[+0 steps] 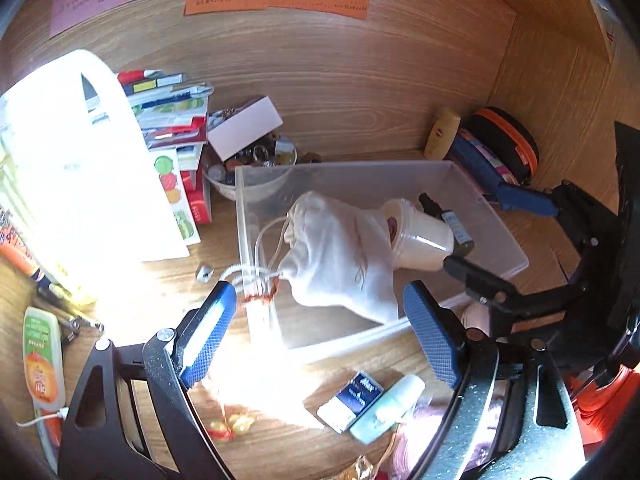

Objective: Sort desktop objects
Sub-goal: 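Carry jar and pouch into the clear box and open both tools, then grasp the pink ball container with the right tool while the left tool grasps the red velvet pouch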

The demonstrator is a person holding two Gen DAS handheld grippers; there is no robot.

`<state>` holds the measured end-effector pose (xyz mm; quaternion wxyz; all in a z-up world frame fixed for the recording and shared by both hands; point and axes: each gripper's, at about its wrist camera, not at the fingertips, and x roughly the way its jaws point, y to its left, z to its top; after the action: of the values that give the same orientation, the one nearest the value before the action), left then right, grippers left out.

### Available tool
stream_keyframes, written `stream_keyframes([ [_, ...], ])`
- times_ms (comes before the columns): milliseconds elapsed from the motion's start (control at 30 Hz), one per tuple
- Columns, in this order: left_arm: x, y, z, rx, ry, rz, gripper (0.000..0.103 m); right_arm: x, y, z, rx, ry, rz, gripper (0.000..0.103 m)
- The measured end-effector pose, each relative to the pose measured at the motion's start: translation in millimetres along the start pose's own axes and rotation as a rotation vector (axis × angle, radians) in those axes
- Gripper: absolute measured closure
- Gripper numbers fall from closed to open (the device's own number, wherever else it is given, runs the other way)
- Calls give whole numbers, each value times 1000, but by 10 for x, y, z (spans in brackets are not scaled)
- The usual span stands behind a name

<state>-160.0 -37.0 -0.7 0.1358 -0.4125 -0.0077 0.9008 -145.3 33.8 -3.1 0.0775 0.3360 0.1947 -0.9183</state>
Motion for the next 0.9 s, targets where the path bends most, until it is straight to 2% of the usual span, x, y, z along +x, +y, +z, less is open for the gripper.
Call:
stream_keyframes([
  [233, -90, -87, -266, 26, 24, 2, 17, -214, 37, -129, 6, -5, -21, 18],
  [500, -182, -73, -602, 11, 67, 21, 17, -430, 87, -327, 16, -4, -40, 18],
  [900, -413, -173, -1051, -9, 79, 23, 17, -579, -4, -833, 102, 73, -35, 18],
])
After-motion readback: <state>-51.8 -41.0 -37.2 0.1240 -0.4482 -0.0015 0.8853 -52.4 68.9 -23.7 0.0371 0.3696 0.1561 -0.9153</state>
